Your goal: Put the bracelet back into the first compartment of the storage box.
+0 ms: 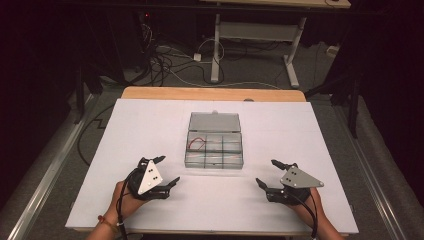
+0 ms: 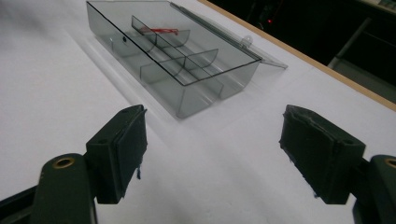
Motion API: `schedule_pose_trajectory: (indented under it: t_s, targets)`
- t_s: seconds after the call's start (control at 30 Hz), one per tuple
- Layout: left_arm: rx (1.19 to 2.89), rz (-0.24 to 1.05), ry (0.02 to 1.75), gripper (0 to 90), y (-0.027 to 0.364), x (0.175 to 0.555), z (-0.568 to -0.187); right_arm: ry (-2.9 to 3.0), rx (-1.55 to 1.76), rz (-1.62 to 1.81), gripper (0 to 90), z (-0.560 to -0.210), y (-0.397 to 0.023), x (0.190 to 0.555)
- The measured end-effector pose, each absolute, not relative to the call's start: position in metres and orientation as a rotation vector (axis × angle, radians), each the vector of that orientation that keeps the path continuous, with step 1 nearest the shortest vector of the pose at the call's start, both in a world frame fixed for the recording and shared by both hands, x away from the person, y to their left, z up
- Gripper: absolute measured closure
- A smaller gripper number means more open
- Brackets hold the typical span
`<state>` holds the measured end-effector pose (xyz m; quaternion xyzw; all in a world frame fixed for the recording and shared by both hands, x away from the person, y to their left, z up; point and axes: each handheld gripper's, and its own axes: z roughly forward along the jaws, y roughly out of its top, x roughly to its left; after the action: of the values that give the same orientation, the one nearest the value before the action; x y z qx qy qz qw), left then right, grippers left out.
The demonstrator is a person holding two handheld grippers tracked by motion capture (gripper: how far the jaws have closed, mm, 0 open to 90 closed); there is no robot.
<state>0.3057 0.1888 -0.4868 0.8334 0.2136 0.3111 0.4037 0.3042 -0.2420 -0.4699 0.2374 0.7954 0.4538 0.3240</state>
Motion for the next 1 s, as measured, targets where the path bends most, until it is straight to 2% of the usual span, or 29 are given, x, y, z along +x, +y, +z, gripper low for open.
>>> schedule_pose_trajectory:
  t_s: [0.4,0.53,0.6,0.67,0.83,1.0]
  targets:
    - [2.129,0.738,0.652,19.7,0.198,0.298,-0.503,2.087,0.583,1.275,27.6,-0.468,-0.243,0.302]
    - [2.142,0.707,0.666,26.3,0.2,0.298,-0.505,2.094,0.572,1.283,34.3,-0.469,-0.244,0.302]
    - [2.156,0.707,0.67,32.7,0.199,0.299,-0.505,2.106,0.584,1.259,41.5,-0.47,-0.244,0.303]
    - [2.172,0.715,0.679,45.9,0.2,0.3,-0.504,2.139,0.582,1.257,48.2,-0.471,-0.244,0.304]
    - [2.167,0.678,0.664,69.3,0.207,0.302,-0.501,2.154,0.593,1.239,70.4,-0.471,-0.245,0.306]
    - [2.185,0.638,0.632,84.3,0.208,0.304,-0.501,2.177,0.577,1.187,87.1,-0.472,-0.244,0.307]
